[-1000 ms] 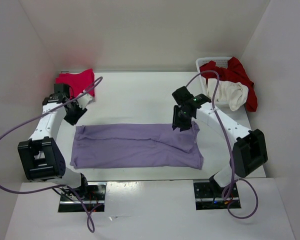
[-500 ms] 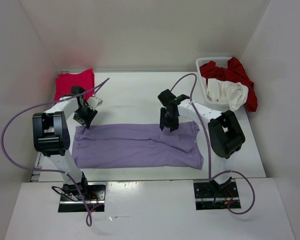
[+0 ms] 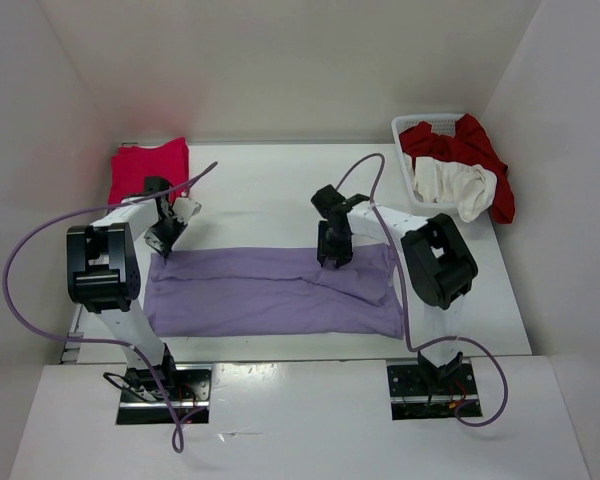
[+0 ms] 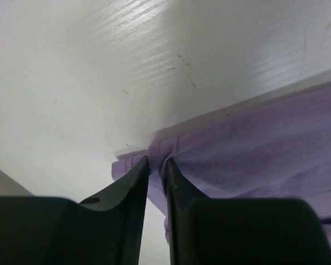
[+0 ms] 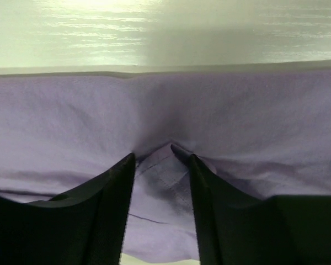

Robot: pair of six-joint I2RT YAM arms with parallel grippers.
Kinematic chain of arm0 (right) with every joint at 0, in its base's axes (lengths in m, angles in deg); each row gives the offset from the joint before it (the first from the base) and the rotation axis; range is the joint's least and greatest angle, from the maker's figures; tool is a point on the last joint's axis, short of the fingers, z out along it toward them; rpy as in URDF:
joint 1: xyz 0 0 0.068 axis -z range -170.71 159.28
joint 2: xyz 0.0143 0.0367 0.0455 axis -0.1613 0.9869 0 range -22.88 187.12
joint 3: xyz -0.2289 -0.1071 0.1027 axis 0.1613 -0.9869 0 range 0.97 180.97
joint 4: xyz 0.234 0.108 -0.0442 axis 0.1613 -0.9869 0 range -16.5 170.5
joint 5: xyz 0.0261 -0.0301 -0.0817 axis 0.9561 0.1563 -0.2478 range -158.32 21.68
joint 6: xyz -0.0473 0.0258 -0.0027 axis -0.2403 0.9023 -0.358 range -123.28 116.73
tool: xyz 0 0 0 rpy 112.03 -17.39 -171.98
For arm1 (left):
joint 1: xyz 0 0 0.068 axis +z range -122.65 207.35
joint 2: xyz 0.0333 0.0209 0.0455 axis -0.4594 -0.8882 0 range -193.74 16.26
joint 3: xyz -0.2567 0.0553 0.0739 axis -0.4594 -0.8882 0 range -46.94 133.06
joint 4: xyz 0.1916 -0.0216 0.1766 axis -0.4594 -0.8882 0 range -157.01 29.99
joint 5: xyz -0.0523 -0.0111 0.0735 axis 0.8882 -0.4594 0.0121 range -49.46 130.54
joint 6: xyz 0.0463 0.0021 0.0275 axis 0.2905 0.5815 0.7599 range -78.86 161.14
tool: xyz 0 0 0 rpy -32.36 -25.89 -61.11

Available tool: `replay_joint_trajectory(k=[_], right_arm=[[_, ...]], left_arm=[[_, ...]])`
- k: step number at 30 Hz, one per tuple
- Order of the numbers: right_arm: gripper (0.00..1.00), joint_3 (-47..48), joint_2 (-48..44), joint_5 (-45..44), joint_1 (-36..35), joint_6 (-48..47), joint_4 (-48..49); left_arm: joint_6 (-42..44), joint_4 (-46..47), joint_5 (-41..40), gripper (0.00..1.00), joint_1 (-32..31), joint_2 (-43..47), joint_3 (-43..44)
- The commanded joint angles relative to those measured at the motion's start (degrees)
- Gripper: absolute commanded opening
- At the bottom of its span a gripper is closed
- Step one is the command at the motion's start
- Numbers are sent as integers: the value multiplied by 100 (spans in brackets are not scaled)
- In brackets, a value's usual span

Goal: Fold and stack the t-shirts
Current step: Fold the other side of the tshirt into a rectangle

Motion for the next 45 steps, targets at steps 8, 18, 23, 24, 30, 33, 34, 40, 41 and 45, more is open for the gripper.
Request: replay_joint_trajectory(k=[8,18,23,24,30,33,34,40,41,45], right_arm=[[42,-568,-61,-33,-52,129,403],[13,-868,44,-138,-52,243,403],[7,-1087,44,-191,-52,348,403],[7,-1088,44,-191,-52,349,456],[15,-1193,-217,-7,-52,157,561],[39,-817,-674,-32,-52,-2,492],[49,-711,-790,-120,-52,-81,335],[62,-306,-1247,-753,1054,-248,-211],[65,-358,-1248,-815,1256,-249,-273],[75,-508,-1037,-1166,1890,-459,-265]], left_arm=[[-286,-4,-280,24,22,385,-27],[-576,-626,781,10,725,175,464],[-708,-988,1986,10,1533,-238,729],[-708,-1067,2083,10,1621,-291,729],[-639,-1305,2918,17,1938,-476,668],[-638,-1366,3068,17,1938,-538,545],[-586,-1366,3068,17,1938,-590,545],[-533,-1366,3121,14,1938,-590,492],[-533,-1366,3121,14,1938,-590,440],[-480,-1366,3121,14,1938,-590,387]])
